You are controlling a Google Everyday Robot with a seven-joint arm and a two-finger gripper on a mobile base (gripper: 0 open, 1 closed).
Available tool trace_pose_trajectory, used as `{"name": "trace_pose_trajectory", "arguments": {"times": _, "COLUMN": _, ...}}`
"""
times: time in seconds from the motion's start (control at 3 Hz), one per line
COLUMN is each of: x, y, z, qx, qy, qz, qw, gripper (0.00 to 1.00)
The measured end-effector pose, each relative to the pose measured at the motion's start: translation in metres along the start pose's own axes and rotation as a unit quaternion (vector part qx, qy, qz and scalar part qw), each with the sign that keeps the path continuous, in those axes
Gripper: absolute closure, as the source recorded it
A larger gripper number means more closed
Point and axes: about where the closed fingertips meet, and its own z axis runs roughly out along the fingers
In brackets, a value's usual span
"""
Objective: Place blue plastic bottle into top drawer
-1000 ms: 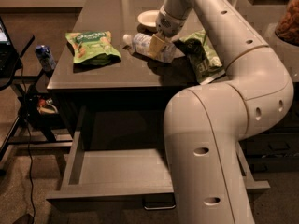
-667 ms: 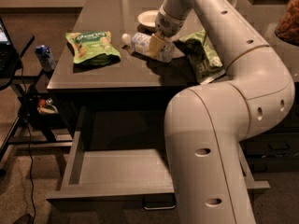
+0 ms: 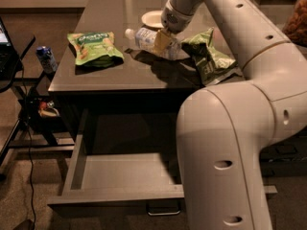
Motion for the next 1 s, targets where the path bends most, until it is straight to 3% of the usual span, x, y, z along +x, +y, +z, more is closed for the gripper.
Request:
{"name": "trace_pose_trajectory", "arguments": {"times": 0.67, "x": 0.007, "y": 0.02, "z": -0.021, "qx": 0.005, "qy": 0.002, "qz": -0.027, "qw": 0.9996, "gripper": 1.0}}
{"name": "trace_pose_trajectory", "arguments": {"times": 1.0, "x": 0.015, "y": 0.039, "z": -0.03, "qx": -0.003, "qy": -0.009, "qz": -0.063, "qw": 0.998, "gripper": 1.0}}
